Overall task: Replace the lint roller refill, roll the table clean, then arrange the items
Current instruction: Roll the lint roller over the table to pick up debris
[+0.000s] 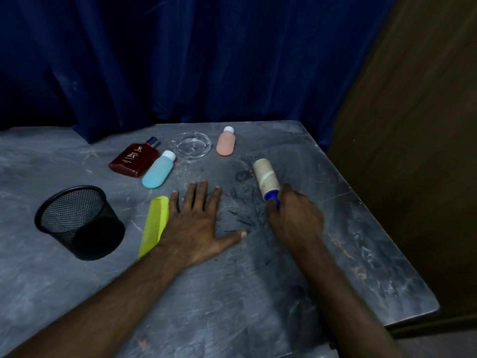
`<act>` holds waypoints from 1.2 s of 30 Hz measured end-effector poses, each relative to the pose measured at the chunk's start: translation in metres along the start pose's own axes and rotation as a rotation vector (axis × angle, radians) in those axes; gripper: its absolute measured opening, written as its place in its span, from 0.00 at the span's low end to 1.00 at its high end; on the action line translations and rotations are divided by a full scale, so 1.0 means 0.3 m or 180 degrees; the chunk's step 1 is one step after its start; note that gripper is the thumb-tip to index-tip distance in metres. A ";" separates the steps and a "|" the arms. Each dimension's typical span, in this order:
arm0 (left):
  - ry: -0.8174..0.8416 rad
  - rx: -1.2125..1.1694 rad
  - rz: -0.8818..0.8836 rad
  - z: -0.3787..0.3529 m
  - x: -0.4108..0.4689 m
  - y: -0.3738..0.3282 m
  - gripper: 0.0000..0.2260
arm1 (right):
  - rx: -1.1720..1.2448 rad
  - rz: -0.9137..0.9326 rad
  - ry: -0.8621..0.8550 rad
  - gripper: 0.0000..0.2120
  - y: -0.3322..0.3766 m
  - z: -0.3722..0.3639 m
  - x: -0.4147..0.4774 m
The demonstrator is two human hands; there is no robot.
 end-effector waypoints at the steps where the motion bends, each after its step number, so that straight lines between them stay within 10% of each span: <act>1: 0.0006 -0.0007 0.0002 0.001 -0.001 -0.001 0.58 | 0.0033 0.0025 0.0014 0.15 0.014 -0.007 -0.004; 15: 0.0128 0.0057 -0.0017 -0.002 0.003 0.004 0.56 | 0.0120 0.0510 -0.0016 0.15 0.178 -0.075 -0.082; 36: 0.0218 -0.0017 -0.0059 0.024 -0.009 0.000 0.58 | 0.0059 -0.0516 -0.0119 0.14 -0.239 0.121 0.042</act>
Point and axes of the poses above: each hand's wrist, its own x-axis towards the middle knuckle, its own z-axis out of the back of the hand, y = z × x, the point moved 2 cm from there along x, towards the middle knuckle, and after that the axes turned 5 degrees about x, right-handed, at the moved point
